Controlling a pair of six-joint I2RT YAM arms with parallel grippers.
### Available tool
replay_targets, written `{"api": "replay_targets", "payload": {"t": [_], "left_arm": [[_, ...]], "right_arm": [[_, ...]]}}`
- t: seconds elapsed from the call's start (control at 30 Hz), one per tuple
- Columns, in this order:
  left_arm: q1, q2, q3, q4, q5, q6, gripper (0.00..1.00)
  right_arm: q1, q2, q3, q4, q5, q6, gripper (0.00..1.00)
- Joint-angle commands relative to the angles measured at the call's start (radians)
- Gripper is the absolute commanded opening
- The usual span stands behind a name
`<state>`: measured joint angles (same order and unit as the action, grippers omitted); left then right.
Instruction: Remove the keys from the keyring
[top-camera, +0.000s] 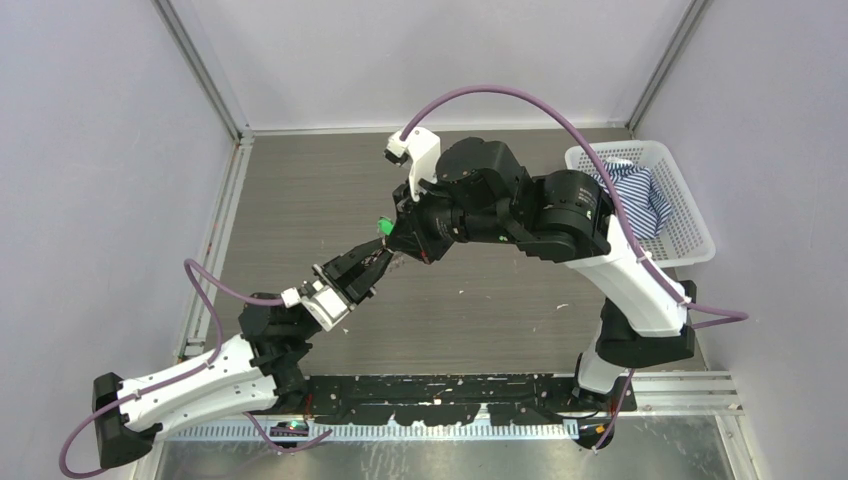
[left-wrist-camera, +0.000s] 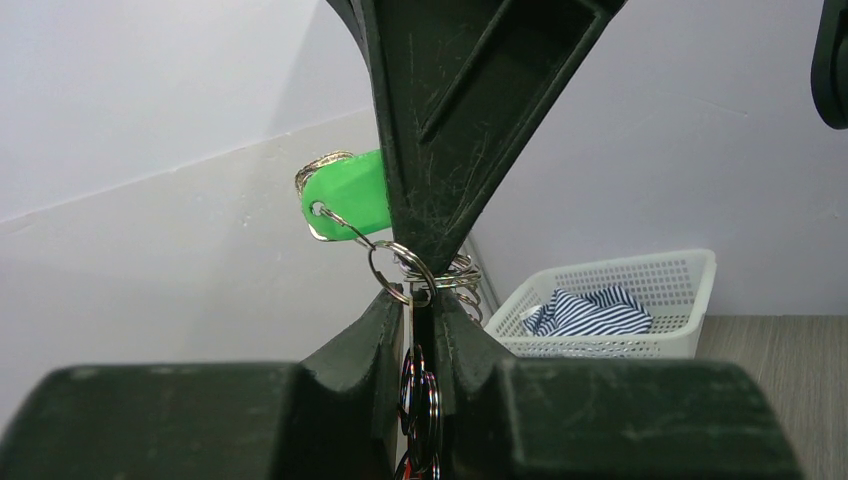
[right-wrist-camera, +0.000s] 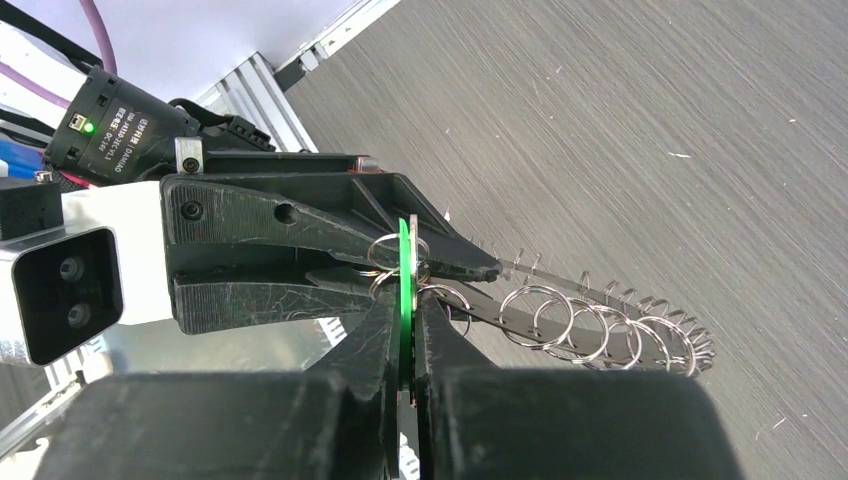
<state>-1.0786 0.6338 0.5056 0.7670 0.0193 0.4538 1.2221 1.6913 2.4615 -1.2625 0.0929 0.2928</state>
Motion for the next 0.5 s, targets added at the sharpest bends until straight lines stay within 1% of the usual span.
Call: {"api": "replay_targets", "payload": {"t": [0.0, 0.47], "left_arm": [[-0.006, -0.011, -0.002, 0.076, 0.033, 0.018, 0.00], [-0.007, -0.001, 0.001, 0.069, 0.030, 0.043, 0.00]], "right_arm": [[-0.024, 0.002, 0.012, 0.063, 0.015, 0.023, 0.01], [-0.092, 0.020, -0.002, 0.055, 0.016, 0.120, 0.01]]}}
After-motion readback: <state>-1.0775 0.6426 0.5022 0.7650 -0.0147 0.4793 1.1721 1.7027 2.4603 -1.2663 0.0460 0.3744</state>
